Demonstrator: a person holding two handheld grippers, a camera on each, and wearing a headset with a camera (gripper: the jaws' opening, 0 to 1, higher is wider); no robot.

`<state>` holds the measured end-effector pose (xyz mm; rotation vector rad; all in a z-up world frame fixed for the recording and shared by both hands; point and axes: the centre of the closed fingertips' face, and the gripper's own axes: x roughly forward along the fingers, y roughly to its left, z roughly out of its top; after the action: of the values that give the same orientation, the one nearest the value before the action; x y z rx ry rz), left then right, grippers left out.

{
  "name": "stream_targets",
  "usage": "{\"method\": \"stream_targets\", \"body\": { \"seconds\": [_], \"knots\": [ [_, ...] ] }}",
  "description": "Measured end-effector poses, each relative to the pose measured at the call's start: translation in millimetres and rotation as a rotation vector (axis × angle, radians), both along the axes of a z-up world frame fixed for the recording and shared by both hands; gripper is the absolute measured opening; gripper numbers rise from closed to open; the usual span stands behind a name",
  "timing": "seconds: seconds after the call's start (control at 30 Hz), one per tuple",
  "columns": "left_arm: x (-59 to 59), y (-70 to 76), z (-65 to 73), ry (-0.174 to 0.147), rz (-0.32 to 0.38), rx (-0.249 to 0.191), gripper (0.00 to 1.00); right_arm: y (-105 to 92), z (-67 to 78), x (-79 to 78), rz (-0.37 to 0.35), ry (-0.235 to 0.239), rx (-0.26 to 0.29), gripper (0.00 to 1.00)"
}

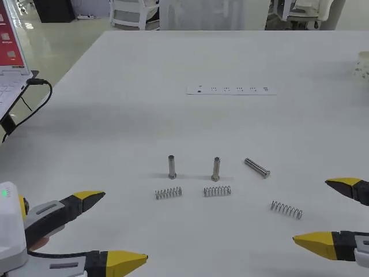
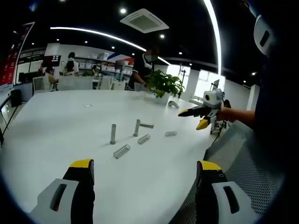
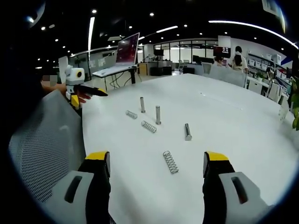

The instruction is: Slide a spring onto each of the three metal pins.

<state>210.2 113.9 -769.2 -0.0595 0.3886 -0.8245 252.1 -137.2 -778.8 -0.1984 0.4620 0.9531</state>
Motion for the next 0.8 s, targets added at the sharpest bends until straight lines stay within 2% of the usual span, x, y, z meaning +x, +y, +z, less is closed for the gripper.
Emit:
{"method": "stream_targets", "body": {
  "seconds": [0.8],
  "knots": [
    [1.1,2.5,-1.8,-0.001,0.004,0.008,0.87,5.2,-2.2,4.1,0.013,0.011,-0.003,0.81]
  ]
}}
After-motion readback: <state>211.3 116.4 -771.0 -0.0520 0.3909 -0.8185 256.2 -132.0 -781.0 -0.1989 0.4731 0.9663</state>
